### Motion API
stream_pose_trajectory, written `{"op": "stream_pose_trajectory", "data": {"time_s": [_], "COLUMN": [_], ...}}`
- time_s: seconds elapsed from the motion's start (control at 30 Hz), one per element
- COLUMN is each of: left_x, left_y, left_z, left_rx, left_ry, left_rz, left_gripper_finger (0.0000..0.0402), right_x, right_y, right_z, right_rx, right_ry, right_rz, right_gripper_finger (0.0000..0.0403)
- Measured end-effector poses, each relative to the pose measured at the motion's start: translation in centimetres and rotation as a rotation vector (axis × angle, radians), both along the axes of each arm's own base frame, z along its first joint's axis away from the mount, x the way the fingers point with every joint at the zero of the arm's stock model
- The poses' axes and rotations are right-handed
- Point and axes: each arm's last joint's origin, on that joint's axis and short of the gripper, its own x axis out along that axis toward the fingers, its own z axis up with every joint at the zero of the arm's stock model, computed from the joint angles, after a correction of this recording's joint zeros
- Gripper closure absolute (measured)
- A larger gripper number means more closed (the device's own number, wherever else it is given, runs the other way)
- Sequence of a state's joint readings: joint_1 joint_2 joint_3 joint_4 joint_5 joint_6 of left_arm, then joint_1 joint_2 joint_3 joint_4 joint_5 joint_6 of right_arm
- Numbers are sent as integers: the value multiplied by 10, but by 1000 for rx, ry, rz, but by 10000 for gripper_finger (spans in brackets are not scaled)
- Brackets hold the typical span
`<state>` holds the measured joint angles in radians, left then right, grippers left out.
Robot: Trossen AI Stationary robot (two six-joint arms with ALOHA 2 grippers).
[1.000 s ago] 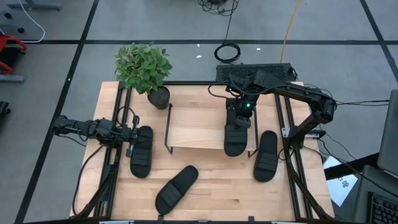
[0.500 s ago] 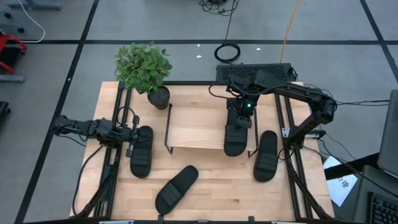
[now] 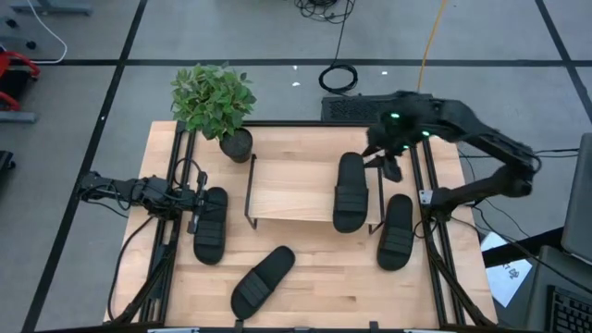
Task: Pick and place slides into the shelf
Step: Put the black slide on the shelf
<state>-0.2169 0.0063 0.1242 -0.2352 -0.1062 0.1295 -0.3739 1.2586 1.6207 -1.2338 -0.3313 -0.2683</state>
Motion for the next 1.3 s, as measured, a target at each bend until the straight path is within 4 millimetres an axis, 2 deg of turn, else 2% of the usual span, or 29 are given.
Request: {"op": "stream_pose_trajectory", "data": {"time_s": [0.1,0.17,0.23,0.4,0.73,0.83,1.0,1.2,1.3], "left_x": [0,0,0,0,0,0,0,0,0], "left_y": [0,0,0,0,0,0,0,0,0], "left_z": [0,0,0,0,1,1,1,1,1], "left_rx": [7,7,7,1,-10,-8,1,5,2], "left_ry": [-1,-1,-1,-1,-10,-10,-11,-9,-8], "left_rz": [0,0,0,0,1,1,1,1,1], "left_gripper_finger": [376,376,376,376,376,376,376,376,376], "right_x": [-18,-29,-38,-52,-62,-68,-80,-77,-77], "right_y": [12,18,21,26,38,40,39,36,40], "right_z": [11,12,10,-9,-55,-68,-78,-102,-107], "right_rx": [-81,-127,-176,-210,-133,-179,-249,-167,-66], "right_ry": [-126,-201,-275,-413,-703,-704,-671,-607,-653], "right_rz": [53,69,57,35,213,199,94,41,70], "right_gripper_finger": [316,365,392,397,402,402,403,403,403]}}
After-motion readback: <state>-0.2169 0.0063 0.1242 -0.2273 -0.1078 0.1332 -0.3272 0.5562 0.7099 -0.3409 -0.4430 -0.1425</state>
